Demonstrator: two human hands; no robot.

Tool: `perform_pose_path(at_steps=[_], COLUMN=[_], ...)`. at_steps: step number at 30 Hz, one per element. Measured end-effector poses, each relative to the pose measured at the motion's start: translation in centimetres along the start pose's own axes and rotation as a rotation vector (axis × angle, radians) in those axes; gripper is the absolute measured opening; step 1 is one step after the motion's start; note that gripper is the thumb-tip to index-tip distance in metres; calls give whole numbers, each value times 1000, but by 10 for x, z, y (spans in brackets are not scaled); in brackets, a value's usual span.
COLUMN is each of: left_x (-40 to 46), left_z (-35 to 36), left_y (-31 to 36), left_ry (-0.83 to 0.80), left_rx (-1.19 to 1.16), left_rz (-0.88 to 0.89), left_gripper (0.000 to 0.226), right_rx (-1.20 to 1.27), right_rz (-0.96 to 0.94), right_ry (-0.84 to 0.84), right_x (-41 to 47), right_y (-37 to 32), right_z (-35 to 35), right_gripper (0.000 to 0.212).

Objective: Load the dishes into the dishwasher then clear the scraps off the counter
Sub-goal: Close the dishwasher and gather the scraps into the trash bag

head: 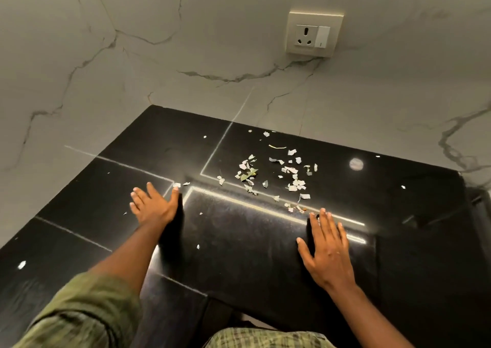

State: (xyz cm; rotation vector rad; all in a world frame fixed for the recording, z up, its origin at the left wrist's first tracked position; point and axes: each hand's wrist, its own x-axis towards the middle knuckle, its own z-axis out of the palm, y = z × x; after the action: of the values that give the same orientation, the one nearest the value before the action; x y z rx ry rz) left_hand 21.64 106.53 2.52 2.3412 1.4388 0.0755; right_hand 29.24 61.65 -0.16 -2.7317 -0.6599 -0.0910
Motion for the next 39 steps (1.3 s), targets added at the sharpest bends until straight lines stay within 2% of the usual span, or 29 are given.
perform_pose_path(at_steps=[2,6,8,11,13,15,18,20,22,24,26,28,31,35,39], left_x=[5,-19,-45,-88,-106,-107,-101,-101,-104,-103,-102,-102,-102,-101,-101], left_z=[7,43,60,80,85,86,82,82,80,82,82,82,81,80,77], left_y=[22,88,124,165,175,173,164,162,163,166,168,170,171,172,173], left_ry=[-48,-103,-164,-275,-291,-309,-353,-299,-254,-243,-234,-226,-210,-218,-191], left_rx=[45,118,101,28,6,-135,-512,-643,-640,-631,-638,-659,-680,-661,-651], left_rz=[105,495,664,896,972,937,772,729,728,736,752,757,748,730,723], left_gripper=[98,96,93,77,78,74,58,50,47,44,43,43,43,46,43], right_rx=[3,19,33,41,56,119,235,209,129,88,81,91,142,247,384], right_rz=[10,15,10,1,-4,-14,42,231,487,696,788,751,576,297,109], right_ry=[-25,-60,-70,-67,-72,-64,23,143,202,175,107,33,-20,-106,-219], right_x=[1,3,3,4,4,6,13,23,39,59,84,113,154,181,167], right_y=[0,1,1,2,2,3,23,54,93,130,156,167,150,76,5], right_z=[-1,-2,-1,-2,-3,-6,-17,-24,-34,-46,-56,-59,-51,-37,-21], right_gripper=[77,78,78,78,79,79,77,77,80,88,92,89,80,65,58])
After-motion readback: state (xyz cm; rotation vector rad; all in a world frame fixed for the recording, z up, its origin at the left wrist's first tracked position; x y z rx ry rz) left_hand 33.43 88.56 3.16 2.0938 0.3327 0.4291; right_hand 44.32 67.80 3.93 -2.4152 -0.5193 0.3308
